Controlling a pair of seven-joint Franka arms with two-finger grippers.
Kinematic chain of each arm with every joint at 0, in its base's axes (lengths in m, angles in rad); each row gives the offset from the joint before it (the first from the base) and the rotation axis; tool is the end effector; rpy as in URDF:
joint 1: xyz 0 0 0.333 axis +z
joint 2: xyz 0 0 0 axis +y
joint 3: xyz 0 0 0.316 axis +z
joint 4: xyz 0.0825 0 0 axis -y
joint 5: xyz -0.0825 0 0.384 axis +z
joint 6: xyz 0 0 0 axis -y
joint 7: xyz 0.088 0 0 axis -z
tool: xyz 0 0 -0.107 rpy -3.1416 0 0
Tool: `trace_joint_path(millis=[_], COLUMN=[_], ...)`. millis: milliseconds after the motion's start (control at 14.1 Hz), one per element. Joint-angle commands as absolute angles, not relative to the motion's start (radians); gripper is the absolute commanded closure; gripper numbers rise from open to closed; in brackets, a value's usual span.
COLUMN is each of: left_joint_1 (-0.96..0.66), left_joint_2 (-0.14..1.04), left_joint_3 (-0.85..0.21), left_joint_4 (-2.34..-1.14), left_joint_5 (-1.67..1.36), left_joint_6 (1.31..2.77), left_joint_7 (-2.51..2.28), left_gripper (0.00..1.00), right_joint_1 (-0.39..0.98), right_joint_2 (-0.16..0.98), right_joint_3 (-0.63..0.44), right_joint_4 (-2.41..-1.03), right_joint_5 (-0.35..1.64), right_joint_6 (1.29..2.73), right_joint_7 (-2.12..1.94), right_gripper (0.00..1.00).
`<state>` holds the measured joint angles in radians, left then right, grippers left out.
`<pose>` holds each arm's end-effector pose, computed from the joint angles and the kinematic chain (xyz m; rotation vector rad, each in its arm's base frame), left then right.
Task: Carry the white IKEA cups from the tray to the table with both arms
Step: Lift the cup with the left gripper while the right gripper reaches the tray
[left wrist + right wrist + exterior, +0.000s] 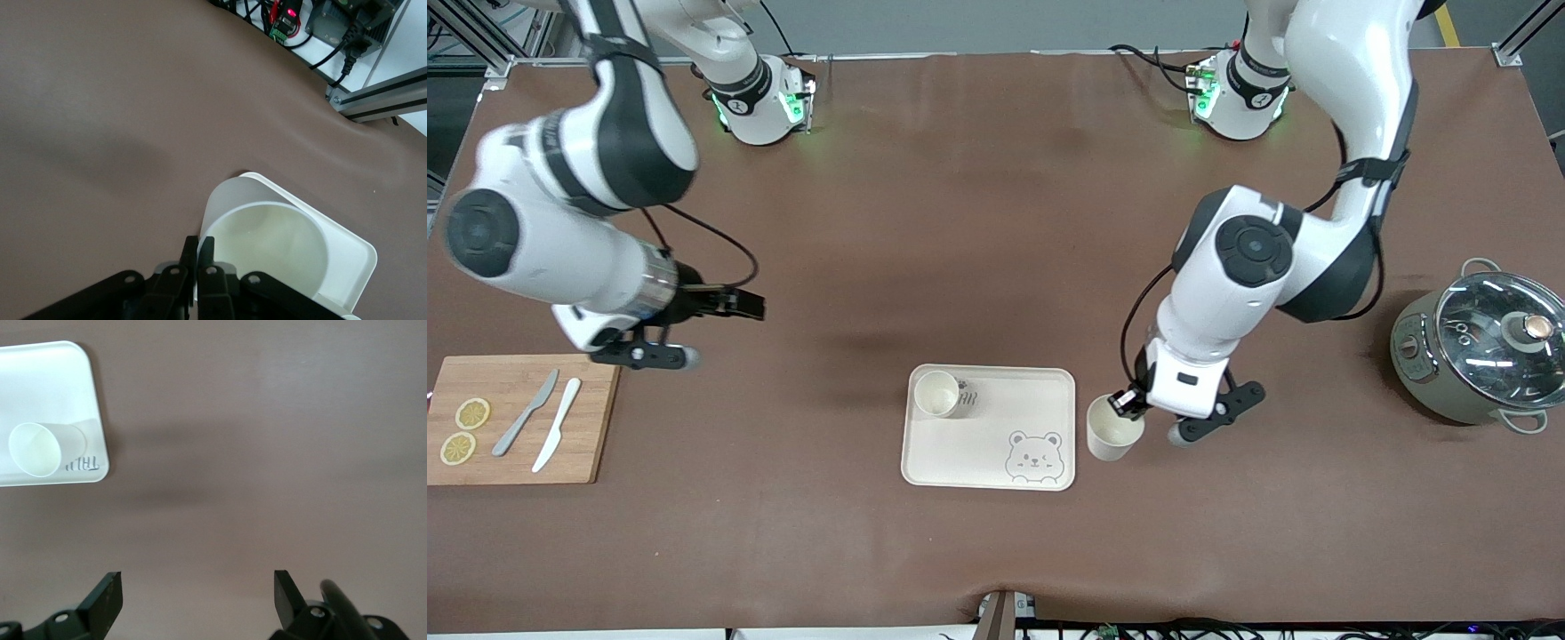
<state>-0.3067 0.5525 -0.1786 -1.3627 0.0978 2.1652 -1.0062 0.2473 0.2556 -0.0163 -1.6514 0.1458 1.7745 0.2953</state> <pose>0.6659 -0.3149 0.4294 2.8545 0.7515 0.2801 0.6032 0.1557 0.4522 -3.0302 0.1563 0.2482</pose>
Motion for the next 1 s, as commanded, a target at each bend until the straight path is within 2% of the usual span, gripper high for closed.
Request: trace_joint_path(millis=[0, 498, 925], left_joint_1=[-0.307, -0.195, -0.074], left_joint_2=[0.525, 0.488, 0.422], left_joint_3=[-0.178, -0.207, -0.204], left_joint_4=[-1.39, -1.486, -1.69], left_joint_5=[0.123, 0.107, 0.123], left_joint_6=[2.152, 2.145, 2.145], left_joint_7=[-1.011, -1.003, -0.954], left_gripper=[1.0, 1.0, 1.0], right_joint_1=[0.297, 0.405, 0.483], right_joint_2=[0.287, 0.391, 0.511], right_joint_3=[-0.02, -0.021, -0.021], right_joint_4=[-1.674, -1.672, -1.661], right_joint_5=[0.16, 0.152, 0.15], right_joint_6=[1.818, 2.0, 2.202], right_joint_7=[0.357, 0.525, 0.6], right_gripper=[0.0, 0.0, 0.0])
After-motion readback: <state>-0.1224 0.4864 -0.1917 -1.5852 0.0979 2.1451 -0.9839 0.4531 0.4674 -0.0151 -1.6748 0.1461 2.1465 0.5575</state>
